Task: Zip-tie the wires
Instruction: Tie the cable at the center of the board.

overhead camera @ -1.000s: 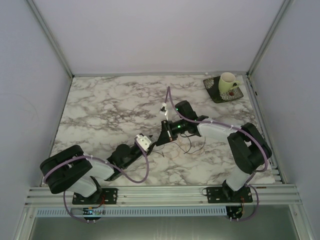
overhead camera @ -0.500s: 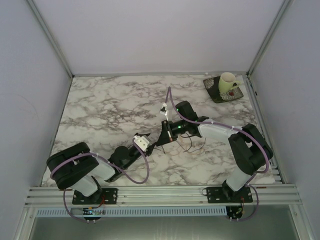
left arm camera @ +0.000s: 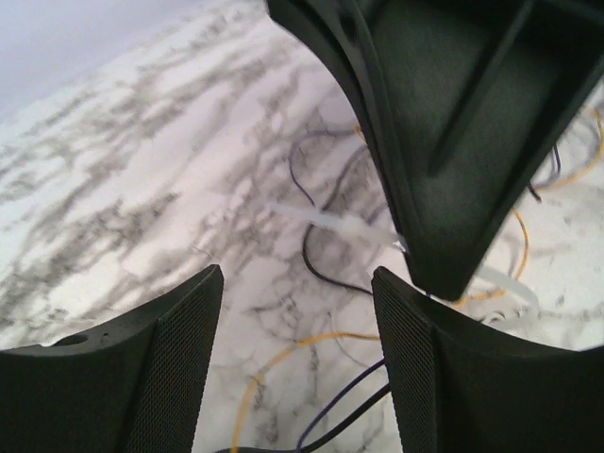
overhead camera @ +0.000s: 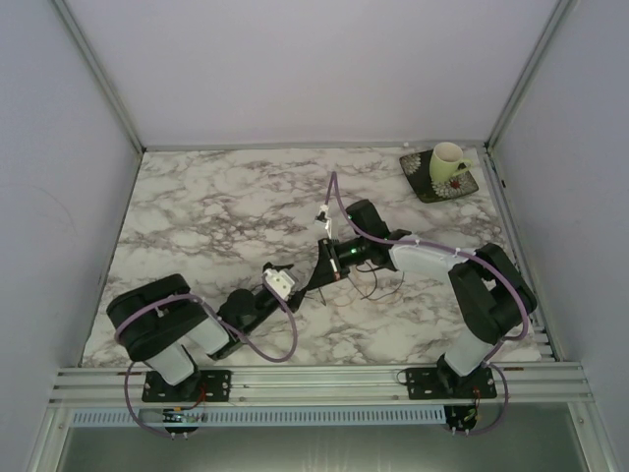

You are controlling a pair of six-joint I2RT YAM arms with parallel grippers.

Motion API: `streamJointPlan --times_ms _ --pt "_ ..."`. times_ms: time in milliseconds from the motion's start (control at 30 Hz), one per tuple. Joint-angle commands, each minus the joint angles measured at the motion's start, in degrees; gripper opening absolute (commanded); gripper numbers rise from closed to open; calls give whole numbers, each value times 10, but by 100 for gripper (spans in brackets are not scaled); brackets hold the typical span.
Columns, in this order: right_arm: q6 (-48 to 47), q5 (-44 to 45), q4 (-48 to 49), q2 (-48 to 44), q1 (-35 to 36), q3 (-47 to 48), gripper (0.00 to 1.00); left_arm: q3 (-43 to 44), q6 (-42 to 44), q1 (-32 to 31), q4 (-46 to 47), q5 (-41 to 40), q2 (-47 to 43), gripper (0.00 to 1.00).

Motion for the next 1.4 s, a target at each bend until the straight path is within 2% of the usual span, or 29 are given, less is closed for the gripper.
streamJointPlan --times_ms 0,200,433,600,733,1133,1300,1367 --pt "15 -25 47 -18 1 4 0 -1 -5 -4 149 34 39 66" --pt "25 -35 55 -25 0 -4 0 3 -11 -4 152 47 37 59" --pt "25 -32 56 -22 -3 -8 0 -9 -45 10 152 36 -12 59" --pt "28 -35 62 -23 -4 -5 0 -1 -56 17 145 58 -34 57" --pt "28 -37 64 -23 -3 -5 0 4 -62 18 142 75 -30 51" --pt "39 -49 79 -26 4 -11 0 37 -68 18 152 114 -12 45" --pt "40 -44 79 -29 4 -10 0 44 -62 18 152 121 -13 33" --pt "41 -42 79 -29 3 -9 0 40 -63 18 152 124 -14 22"
